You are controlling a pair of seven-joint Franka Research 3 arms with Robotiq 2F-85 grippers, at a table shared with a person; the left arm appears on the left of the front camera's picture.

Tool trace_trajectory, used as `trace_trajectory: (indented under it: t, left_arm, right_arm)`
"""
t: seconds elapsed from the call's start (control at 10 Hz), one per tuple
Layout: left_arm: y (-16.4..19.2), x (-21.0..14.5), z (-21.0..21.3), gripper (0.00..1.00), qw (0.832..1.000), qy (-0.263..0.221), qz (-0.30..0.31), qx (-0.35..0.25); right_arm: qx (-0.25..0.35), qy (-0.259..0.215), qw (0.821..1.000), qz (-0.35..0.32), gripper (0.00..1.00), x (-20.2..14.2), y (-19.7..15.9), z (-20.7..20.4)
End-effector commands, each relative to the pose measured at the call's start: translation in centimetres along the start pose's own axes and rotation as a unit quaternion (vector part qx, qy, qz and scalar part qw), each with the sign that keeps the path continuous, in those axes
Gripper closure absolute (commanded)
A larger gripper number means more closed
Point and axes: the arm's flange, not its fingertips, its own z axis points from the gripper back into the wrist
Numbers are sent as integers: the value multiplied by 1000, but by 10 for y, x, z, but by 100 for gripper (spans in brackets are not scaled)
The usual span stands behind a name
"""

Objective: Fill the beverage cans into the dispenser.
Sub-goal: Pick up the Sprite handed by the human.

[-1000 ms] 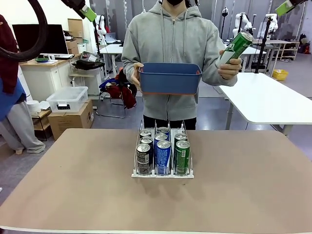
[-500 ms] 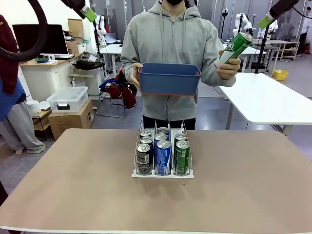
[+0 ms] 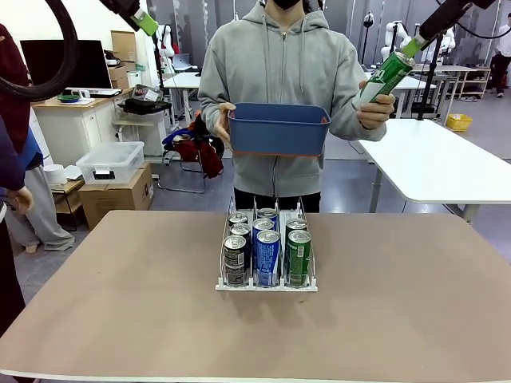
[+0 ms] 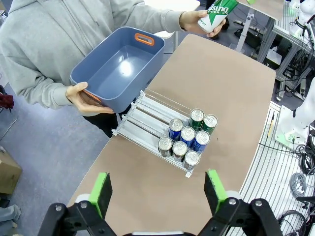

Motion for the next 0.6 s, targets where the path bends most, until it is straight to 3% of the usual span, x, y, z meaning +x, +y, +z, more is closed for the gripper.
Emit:
trace_trajectory:
  t: [0.0, 0.5]
  left_arm:
    - [0, -4, 1, 0, 1000, -2, -3, -7]
    - [0, -4, 1, 0, 1000, -2, -3, -7]
  right_arm:
    - [20, 4, 1000, -12, 0, 6, -3, 0]
    - [37, 5, 999, -19, 0, 9, -9, -20]
